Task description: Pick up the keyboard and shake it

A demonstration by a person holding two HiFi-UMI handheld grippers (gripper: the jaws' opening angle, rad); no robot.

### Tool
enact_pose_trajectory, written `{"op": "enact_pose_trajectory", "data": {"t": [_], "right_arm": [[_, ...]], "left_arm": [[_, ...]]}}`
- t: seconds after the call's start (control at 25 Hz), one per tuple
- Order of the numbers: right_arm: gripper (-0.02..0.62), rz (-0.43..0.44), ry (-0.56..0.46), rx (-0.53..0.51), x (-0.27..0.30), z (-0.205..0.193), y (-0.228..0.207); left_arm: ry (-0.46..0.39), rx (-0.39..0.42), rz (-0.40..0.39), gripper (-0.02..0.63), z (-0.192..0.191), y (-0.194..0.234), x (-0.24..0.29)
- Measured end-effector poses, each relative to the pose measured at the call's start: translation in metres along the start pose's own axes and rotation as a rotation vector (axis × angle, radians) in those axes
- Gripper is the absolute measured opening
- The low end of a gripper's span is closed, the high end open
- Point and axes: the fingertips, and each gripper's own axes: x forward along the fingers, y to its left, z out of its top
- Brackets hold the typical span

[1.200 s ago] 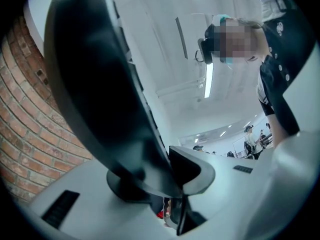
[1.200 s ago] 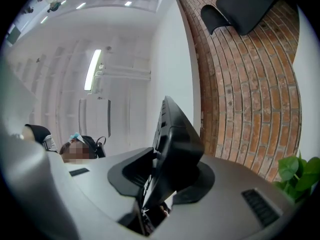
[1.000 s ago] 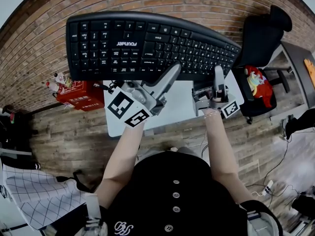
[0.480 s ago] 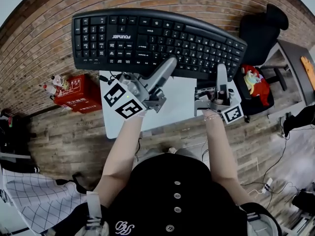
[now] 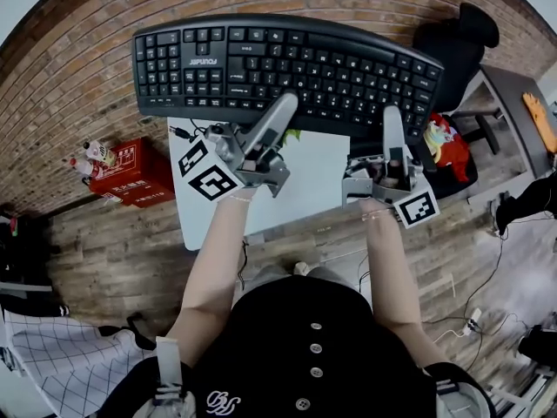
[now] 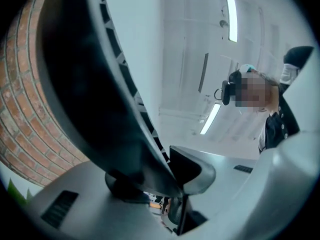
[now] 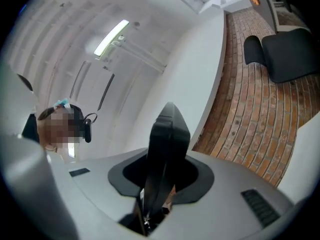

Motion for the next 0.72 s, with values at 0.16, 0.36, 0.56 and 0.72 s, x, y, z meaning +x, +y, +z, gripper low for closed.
{"op": "enact_pose_trajectory", "data": {"t": [0.16, 0.36, 0.56, 0.72], "right_arm": [[0.112, -0.003, 0.021, -0.052, 0.005, 0.005, 0.015], [0.112, -0.002, 0.047, -0.122, 0.009, 0.008, 0.03], [0.11, 0.02, 0.068, -0.198, 0.012, 0.007, 0.047], [0.11, 0.043, 0.075, -0.241, 0.01, 0.005, 0.059]], "left_arm": [[-0.048, -0.052, -0.04, 0.13, 0.002, -0.002, 0.001], [-0.091, -0.106, -0.083, 0.13, 0.002, -0.005, -0.001], [-0.133, -0.163, -0.134, 0.13, 0.004, -0.006, -0.003], [-0.166, -0.183, -0.174, 0.13, 0.003, -0.011, -0.008]]}}
